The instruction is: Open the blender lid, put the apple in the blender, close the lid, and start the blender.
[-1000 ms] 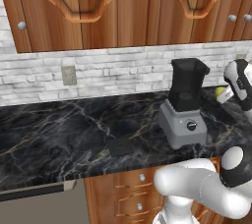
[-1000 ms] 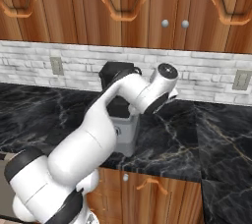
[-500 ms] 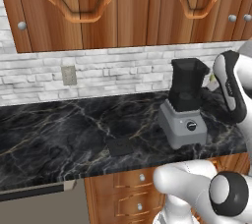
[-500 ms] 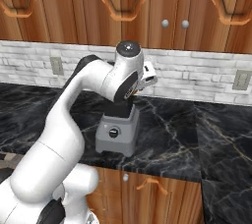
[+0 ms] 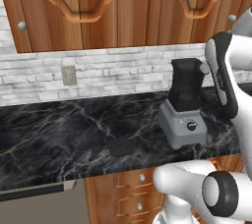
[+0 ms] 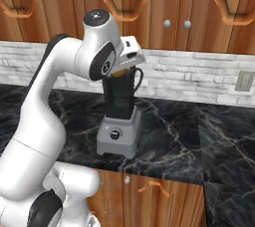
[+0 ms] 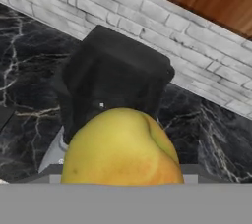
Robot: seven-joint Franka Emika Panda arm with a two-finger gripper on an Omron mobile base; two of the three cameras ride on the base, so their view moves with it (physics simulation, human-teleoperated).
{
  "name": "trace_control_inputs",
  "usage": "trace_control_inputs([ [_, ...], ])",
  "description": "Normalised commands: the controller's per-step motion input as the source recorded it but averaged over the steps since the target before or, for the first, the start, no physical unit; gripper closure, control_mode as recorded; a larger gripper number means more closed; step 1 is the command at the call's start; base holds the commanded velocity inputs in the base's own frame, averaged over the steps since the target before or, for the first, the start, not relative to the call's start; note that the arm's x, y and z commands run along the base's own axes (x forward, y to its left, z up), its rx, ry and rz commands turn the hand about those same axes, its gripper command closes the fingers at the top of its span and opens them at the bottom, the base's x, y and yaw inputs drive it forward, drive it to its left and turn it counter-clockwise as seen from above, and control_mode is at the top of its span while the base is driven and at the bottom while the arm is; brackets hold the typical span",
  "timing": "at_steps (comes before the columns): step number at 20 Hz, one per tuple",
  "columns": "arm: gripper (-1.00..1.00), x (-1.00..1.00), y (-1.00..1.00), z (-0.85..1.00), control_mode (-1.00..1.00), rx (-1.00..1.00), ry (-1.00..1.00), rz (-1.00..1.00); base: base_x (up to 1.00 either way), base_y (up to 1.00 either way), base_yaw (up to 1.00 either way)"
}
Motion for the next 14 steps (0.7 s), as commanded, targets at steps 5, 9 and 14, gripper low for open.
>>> trace_control_inputs([
  [5,1.00,0.58,0.33,-0.07,-1.00,0.00,0.00,-0.08,0.00,0.00,0.00],
  [9,1.00,0.41,0.07,-0.27,-1.00,0.02,0.00,-0.05,0.00,0.00,0.00],
  [14,1.00,0.40,-0.08,-0.37,-1.00,0.12,0.02,-0.07,0.00,0.00,0.00],
])
